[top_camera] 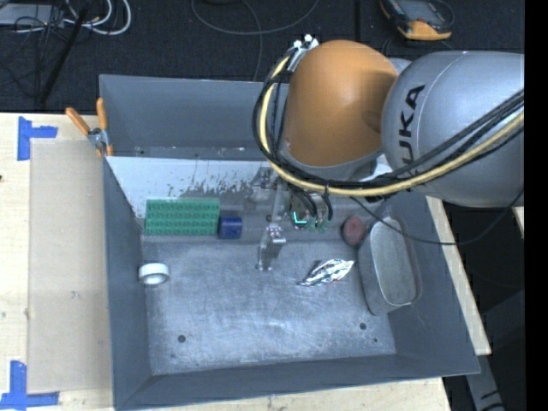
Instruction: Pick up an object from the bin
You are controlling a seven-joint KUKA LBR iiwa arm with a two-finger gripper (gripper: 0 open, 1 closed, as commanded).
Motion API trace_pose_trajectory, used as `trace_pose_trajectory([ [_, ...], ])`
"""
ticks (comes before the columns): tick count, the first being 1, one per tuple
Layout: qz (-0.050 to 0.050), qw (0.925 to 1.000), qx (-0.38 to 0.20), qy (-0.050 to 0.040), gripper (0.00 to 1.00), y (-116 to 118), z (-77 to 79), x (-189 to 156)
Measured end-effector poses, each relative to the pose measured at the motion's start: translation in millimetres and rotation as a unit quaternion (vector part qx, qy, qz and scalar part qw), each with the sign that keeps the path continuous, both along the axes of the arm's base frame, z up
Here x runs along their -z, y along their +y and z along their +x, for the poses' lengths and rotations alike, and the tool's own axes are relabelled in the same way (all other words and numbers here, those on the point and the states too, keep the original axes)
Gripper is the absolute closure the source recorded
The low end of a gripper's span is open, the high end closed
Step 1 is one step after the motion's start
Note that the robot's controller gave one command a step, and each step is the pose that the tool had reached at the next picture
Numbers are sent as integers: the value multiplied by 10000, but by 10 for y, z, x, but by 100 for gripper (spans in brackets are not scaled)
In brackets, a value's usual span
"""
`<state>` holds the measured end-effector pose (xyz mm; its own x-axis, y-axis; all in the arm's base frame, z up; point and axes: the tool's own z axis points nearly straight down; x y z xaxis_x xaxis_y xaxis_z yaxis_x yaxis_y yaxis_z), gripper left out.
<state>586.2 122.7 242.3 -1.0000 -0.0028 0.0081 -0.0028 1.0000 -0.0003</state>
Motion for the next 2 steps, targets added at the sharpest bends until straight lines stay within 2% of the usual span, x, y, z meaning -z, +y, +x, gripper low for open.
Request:
trace_pose_trajectory([
  [1,-19,9972,752,-10,0,-883,268,821],
  [2,-17,9875,1575,-7,0,-1461,-1,1277],
])
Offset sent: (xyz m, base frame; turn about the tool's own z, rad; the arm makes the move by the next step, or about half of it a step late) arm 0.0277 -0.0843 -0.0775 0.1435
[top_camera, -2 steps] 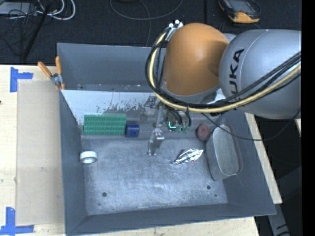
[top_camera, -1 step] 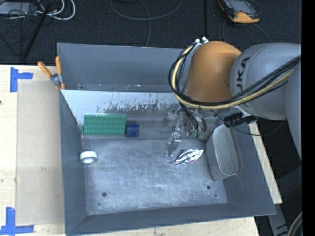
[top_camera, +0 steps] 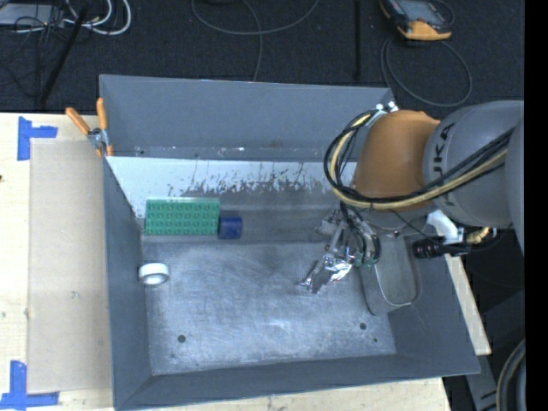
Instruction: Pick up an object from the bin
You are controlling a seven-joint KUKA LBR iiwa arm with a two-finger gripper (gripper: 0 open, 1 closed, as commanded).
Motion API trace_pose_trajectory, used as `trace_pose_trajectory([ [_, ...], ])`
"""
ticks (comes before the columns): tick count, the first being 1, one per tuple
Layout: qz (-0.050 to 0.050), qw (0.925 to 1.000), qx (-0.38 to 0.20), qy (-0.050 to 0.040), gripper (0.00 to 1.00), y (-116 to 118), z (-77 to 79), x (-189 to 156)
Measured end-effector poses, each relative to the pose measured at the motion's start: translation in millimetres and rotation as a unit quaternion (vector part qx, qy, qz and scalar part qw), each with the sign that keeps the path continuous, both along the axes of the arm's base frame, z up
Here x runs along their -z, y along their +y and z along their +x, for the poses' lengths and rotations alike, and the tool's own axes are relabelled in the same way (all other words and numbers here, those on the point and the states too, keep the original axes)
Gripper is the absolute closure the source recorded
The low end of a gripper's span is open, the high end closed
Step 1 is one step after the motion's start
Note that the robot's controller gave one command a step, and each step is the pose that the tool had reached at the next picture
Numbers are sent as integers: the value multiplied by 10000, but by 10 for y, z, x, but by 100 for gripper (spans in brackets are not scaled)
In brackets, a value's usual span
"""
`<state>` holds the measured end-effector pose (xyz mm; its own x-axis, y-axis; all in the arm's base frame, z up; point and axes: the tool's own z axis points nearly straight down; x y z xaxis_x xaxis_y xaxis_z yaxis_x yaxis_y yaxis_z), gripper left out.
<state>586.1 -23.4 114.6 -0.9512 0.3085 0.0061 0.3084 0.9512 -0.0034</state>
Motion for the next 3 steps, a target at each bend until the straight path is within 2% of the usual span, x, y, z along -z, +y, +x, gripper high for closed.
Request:
trace_pose_trajectory([
  [1,18,9994,-354,-35,0,-467,239,437],
  [2,17,9994,-348,-31,100,-465,238,411],
  [3,4,9997,-225,-84,100,-452,380,-701],
])
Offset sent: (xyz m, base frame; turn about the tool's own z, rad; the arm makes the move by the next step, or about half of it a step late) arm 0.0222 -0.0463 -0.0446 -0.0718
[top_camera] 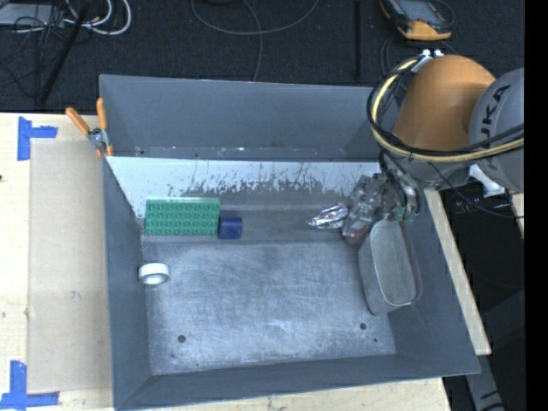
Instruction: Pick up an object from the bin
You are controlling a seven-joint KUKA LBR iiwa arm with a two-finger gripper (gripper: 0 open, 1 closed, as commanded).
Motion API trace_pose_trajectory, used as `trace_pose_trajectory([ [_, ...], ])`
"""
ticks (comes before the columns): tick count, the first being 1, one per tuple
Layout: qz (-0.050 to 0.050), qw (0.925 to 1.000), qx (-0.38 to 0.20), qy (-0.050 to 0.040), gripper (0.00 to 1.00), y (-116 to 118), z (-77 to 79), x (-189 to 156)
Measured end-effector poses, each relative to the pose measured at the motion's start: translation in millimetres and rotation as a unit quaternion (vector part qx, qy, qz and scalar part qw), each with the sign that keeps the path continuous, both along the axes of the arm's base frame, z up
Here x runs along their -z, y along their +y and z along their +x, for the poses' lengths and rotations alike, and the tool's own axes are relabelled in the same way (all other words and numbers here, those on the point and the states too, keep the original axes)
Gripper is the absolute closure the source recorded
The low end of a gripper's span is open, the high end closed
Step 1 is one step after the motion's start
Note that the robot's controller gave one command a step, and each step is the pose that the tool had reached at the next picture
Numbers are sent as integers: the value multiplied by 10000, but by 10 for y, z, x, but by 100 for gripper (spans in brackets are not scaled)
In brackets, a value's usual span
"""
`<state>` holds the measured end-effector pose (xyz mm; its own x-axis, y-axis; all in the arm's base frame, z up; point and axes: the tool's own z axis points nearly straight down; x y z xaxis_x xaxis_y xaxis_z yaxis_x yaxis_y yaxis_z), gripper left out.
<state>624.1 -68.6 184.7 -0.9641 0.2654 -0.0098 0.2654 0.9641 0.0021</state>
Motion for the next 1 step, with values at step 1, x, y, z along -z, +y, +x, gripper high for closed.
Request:
trace_pose_trajectory([
  [1,2,10000,72,29,100,-45,-65,-288],
])
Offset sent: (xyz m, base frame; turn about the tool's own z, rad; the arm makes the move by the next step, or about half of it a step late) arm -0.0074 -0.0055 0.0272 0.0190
